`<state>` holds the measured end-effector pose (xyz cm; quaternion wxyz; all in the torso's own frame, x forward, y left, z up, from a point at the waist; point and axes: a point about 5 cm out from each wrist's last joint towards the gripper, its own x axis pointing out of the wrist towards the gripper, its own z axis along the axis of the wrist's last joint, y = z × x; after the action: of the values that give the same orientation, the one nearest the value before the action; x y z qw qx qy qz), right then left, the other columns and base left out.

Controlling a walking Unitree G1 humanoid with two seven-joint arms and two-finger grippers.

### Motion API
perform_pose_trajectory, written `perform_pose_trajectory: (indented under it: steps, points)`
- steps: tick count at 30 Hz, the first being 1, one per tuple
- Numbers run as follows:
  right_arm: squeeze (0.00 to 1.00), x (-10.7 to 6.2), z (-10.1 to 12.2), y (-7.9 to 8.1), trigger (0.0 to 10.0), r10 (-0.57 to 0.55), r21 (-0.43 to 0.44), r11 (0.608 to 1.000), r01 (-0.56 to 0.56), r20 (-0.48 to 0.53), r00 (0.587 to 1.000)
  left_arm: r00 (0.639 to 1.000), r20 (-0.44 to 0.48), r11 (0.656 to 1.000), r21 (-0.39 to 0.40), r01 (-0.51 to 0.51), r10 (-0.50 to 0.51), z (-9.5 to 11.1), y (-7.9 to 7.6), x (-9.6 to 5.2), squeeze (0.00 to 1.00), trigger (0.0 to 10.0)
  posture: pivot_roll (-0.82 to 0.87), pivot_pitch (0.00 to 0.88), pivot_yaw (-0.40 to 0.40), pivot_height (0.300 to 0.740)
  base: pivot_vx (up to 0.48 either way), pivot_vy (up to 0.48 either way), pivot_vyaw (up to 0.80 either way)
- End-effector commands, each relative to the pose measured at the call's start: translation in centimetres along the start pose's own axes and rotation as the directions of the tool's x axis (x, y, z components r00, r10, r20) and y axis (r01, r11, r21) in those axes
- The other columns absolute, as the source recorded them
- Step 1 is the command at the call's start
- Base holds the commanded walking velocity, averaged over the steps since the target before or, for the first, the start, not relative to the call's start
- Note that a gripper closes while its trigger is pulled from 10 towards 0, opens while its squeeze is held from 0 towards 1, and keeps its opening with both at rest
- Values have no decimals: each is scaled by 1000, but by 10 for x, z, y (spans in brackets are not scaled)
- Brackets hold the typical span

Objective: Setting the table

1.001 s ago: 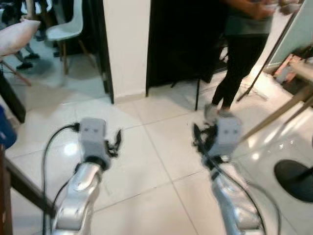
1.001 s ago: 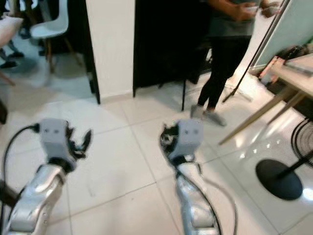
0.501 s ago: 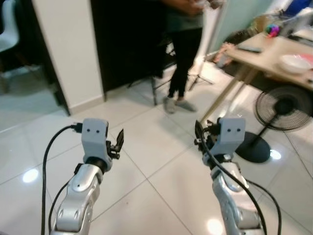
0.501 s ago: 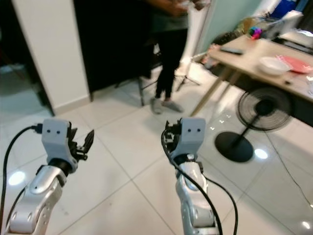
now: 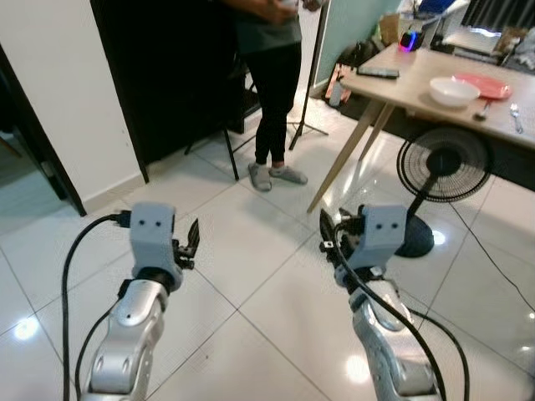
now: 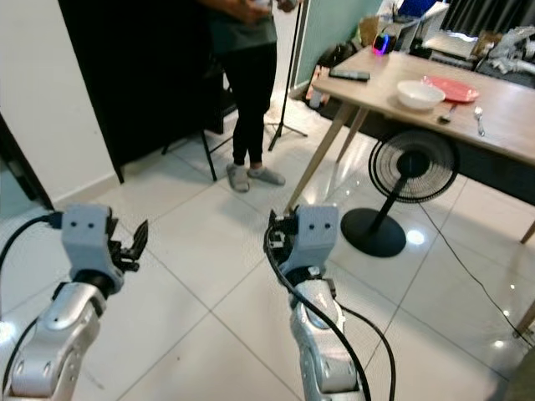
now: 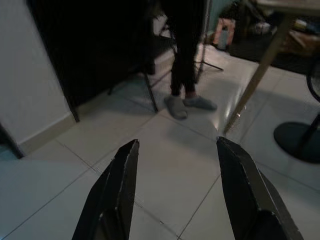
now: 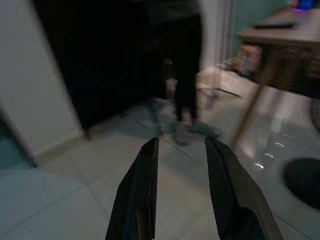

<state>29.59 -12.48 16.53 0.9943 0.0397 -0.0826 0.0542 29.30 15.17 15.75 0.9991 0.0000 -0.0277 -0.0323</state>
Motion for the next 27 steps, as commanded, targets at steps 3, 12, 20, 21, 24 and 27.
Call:
perform_pose_trajectory:
  steps: [3, 12, 20, 21, 24, 27]
  points:
    - [0, -1, -1, -3, 10000, -11, 6, 1000, 11, -8, 1000, 1000, -13, 1000, 5, 11, -11, -4, -3, -1, 0, 10000, -41, 32, 42, 740, 480, 0, -788]
    - [0, -1, -1, -3, 10000, -12, 5, 1000, 13, -10, 1000, 1000, -12, 1000, 3, 11, -11, -4, -3, -1, 0, 10000, -42, 33, 42, 740, 480, 0, -789]
    - [0, -1, -1, -3, 10000, -15, 2, 1000, 15, -12, 1000, 1000, -13, 1000, 2, 13, -13, -5, -4, -1, 0, 10000, -41, 34, 42, 740, 480, 0, -792]
    - [0, -1, -1, -3, 10000, -16, 1, 1000, 16, -12, 1000, 1000, -12, 1000, 2, 13, -13, -5, -4, -1, 0, 10000, -41, 34, 42, 740, 480, 0, -800]
    - [0, -1, -1, -3, 10000, -17, 0, 1000, 17, -12, 1000, 1000, -12, 1000, 2, 12, -12, -5, -4, -1, 0, 10000, -41, 34, 42, 740, 480, 0, -800]
    - [0, -1, -1, -3, 10000, -17, 0, 1000, 17, -11, 1000, 1000, -12, 1000, 2, 11, -11, -5, -4, -1, 0, 10000, -41, 33, 42, 740, 480, 0, -800]
